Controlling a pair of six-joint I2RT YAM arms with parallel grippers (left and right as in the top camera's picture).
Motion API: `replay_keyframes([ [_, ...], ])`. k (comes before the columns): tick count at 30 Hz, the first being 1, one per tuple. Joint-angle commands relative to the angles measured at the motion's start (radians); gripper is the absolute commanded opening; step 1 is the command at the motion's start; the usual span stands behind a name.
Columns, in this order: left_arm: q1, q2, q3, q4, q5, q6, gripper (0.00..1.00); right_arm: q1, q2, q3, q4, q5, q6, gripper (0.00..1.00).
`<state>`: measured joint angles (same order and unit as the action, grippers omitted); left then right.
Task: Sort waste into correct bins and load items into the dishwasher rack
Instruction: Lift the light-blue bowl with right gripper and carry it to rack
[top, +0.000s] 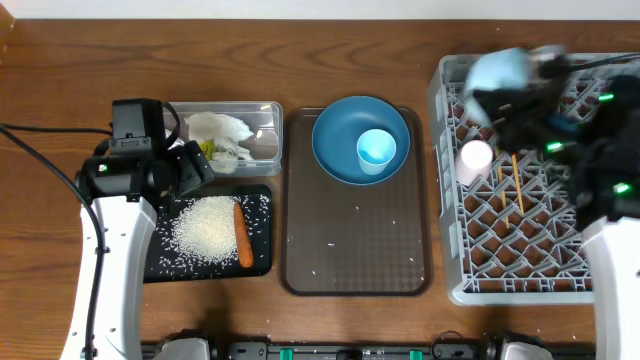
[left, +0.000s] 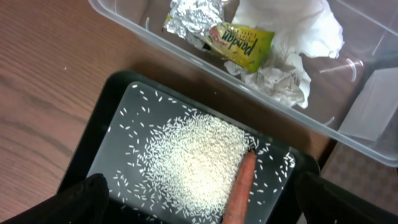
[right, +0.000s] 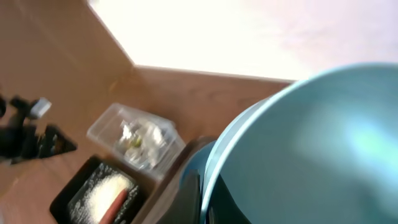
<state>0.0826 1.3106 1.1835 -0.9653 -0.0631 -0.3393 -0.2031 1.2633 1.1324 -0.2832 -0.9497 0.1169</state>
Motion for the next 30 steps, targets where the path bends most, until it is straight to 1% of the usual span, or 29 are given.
replay_keyframes([
  [1, 0.004, -0.011, 0.012, -0.001, -0.016, 0.002, 0.99, -0.124, 0.09, 0.009, 0.084, -0.325, -0.017, 0.01],
  [4, 0.004, -0.011, 0.012, -0.001, -0.016, 0.002, 0.99, -0.183, 0.207, 0.009, 0.213, -0.459, -0.016, 0.01],
  [8, 0.004, -0.011, 0.012, -0.001, -0.016, 0.002, 0.99, -0.199, 0.377, 0.009, 0.376, -0.61, -0.012, 0.01],
  [11, 0.004, -0.011, 0.012, -0.001, -0.016, 0.002, 0.99, -0.198, 0.484, 0.009, 0.465, -0.61, 0.026, 0.01],
  [14, 0.004, -0.011, 0.012, -0.001, -0.016, 0.002, 0.99, -0.206, 0.579, 0.009, 0.542, -0.61, 0.026, 0.01],
  [21, 0.004, -0.011, 0.012, -0.001, -0.016, 0.002, 0.99, -0.243, 0.676, 0.009, 0.606, -0.61, 0.024, 0.01],
  [26, 0.004, -0.011, 0.012, -0.001, -0.016, 0.002, 0.99, -0.268, 0.719, 0.009, 0.606, -0.594, 0.016, 0.01],
  [30, 0.004, -0.011, 0.012, -0.001, -0.016, 0.002, 0.99, -0.305, 0.742, 0.009, 0.6, -0.542, 0.017, 0.01],
])
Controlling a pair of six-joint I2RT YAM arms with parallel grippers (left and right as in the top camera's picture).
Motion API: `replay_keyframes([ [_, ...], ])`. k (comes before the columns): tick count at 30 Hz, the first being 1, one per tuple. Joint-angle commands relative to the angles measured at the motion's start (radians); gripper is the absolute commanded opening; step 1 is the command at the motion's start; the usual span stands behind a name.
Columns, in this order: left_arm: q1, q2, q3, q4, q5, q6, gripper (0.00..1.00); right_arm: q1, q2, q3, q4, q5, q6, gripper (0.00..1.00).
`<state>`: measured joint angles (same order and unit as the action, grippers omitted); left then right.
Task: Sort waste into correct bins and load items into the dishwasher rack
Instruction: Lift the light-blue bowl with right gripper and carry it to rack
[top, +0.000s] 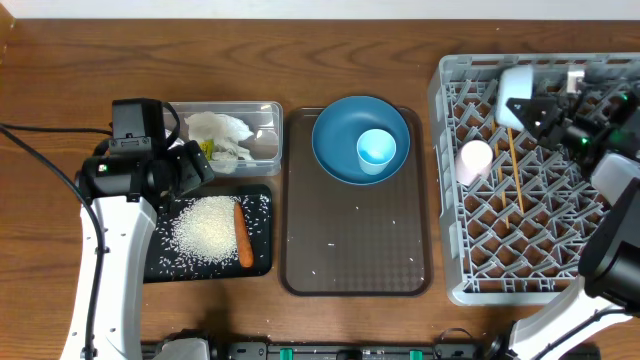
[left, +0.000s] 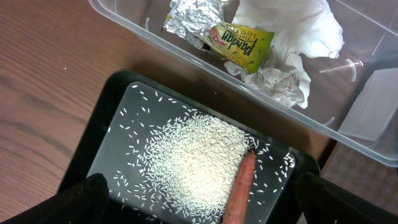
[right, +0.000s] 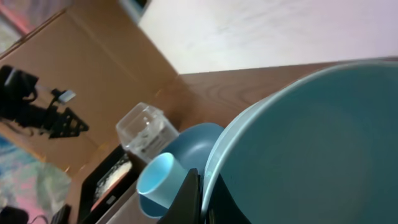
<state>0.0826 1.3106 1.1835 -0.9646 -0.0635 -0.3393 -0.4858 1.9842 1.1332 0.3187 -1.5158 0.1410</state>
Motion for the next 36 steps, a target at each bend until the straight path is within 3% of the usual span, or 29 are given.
replay_keyframes([
  [1, 0.004, -0.011, 0.012, -0.002, -0.016, 0.002, 0.99, -0.034, 0.026, 0.008, -0.008, 0.03, -0.007, 0.01],
  [8, 0.004, -0.011, 0.012, -0.002, -0.016, 0.002, 0.99, -0.061, 0.032, 0.006, -0.005, 0.042, 0.014, 0.01],
  [18, 0.004, -0.011, 0.012, -0.002, -0.016, 0.002, 0.99, -0.012, 0.032, 0.007, 0.239, -0.038, 0.226, 0.01],
  [36, 0.004, -0.011, 0.012, -0.002, -0.016, 0.002, 0.98, 0.022, 0.096, 0.002, 0.239, -0.019, 0.116, 0.01],
])
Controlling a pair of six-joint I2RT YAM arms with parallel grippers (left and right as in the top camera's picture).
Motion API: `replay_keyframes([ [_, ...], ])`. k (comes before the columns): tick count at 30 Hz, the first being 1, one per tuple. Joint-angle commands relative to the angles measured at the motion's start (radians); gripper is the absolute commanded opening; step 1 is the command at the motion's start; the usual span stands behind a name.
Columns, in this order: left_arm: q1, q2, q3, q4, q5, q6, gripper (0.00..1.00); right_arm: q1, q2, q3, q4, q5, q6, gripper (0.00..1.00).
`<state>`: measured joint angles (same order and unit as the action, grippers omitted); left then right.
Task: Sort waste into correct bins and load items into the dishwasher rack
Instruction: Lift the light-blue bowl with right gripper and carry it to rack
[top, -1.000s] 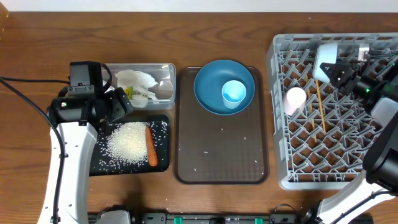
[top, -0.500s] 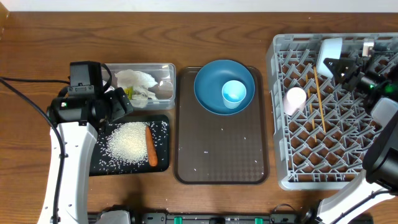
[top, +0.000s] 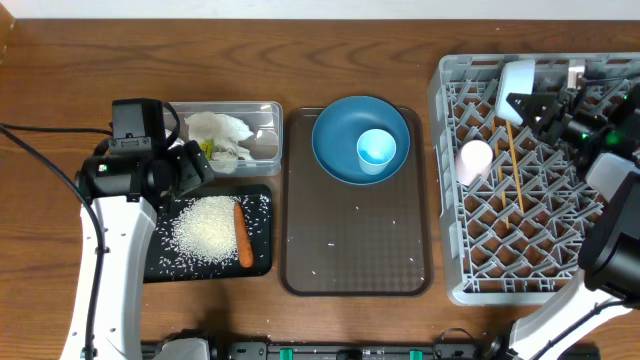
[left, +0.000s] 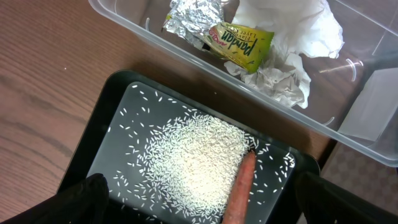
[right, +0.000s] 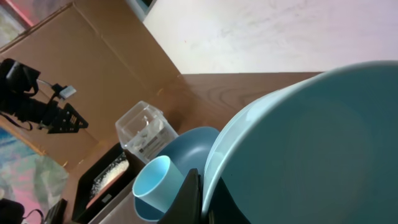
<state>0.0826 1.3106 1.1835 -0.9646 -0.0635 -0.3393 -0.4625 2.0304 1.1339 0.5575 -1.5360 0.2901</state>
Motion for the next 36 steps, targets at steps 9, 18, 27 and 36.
replay_keyframes([
  [9, 0.004, -0.011, 0.012, -0.002, -0.016, 0.002, 0.98, -0.087, 0.101, 0.008, 0.096, 0.047, 0.141, 0.05],
  [18, 0.004, -0.011, 0.012, -0.002, -0.016, 0.002, 0.99, -0.195, 0.101, 0.008, 0.176, 0.047, 0.346, 0.24],
  [27, 0.004, -0.011, 0.012, -0.002, -0.016, 0.002, 0.99, -0.196, 0.101, 0.008, 0.179, 0.043, 0.396, 0.04],
  [36, 0.004, -0.011, 0.012, -0.002, -0.016, 0.002, 0.98, -0.196, 0.101, 0.008, 0.677, -0.011, 0.879, 0.01],
])
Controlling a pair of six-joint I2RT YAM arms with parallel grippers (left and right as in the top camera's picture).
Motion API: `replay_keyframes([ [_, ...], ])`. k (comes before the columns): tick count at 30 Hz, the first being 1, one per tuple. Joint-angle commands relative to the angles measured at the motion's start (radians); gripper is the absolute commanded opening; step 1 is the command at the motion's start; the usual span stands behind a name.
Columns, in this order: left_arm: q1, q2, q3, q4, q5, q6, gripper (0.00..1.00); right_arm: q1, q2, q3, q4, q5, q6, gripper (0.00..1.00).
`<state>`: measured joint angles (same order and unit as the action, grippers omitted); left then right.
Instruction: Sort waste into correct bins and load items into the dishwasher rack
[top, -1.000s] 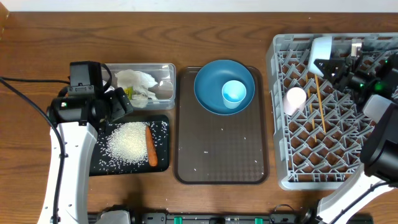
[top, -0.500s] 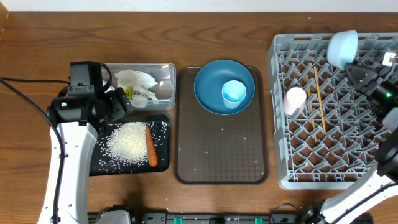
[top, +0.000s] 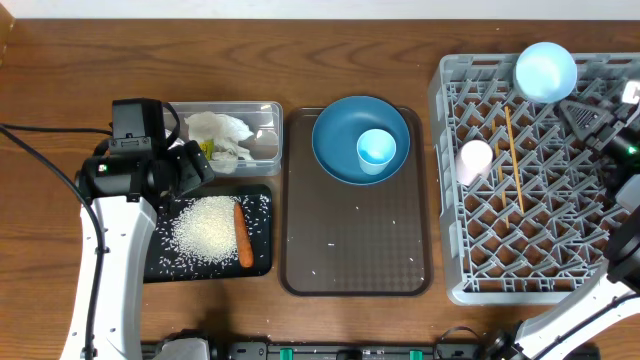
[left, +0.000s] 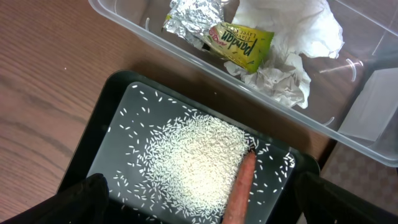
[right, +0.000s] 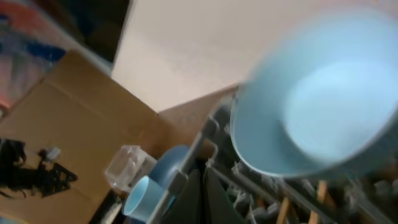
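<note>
A light blue bowl (top: 545, 70) rests at the far end of the grey dishwasher rack (top: 450, 200), its hollow facing up; the right wrist view shows this bowl (right: 311, 112) blurred. My right gripper (top: 585, 112) is just to its right, apart from it, fingers together on nothing (right: 204, 196). A pink cup (top: 475, 157) and chopsticks (top: 515, 170) lie in the rack. A blue plate (top: 340, 155) carrying a blue cup (top: 376, 148) sits on the brown tray (top: 355, 260). My left gripper (left: 199, 208) hangs open over the black tray (left: 93, 149) of rice and a carrot (left: 239, 190).
A clear bin (top: 272, 110) behind the black tray holds foil (left: 196, 15), a yellow packet (left: 245, 43) and crumpled tissue (left: 292, 25). A few rice grains dot the brown tray. The rack fills the table's right side up to its edge.
The bowl has left my right gripper and now rests at the rack's far end. The gripper has drawn back to the right. The left arm has not moved.
My right gripper first held the light blue bowl above the rack's far left part. It then held the bowl on edge low at the rack's far side. Now the bowl sits there, free of the gripper. The left arm stayed open over the rice tray throughout.
</note>
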<state>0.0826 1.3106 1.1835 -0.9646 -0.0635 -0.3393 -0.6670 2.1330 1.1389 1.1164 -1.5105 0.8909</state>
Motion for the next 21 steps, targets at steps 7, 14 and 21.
replay_keyframes([
  [7, 0.004, -0.011, 0.012, -0.002, -0.016, 0.002, 0.98, 0.052, -0.035, 0.051, 0.452, -0.027, 0.566, 0.32],
  [14, 0.004, -0.011, 0.012, -0.002, -0.016, 0.002, 0.99, 0.174, -0.035, 0.17, 0.282, 0.039, 0.506, 0.3],
  [21, 0.004, -0.011, 0.012, -0.002, -0.016, 0.002, 0.99, 0.252, -0.035, 0.426, 0.029, 0.04, 0.509, 0.3],
])
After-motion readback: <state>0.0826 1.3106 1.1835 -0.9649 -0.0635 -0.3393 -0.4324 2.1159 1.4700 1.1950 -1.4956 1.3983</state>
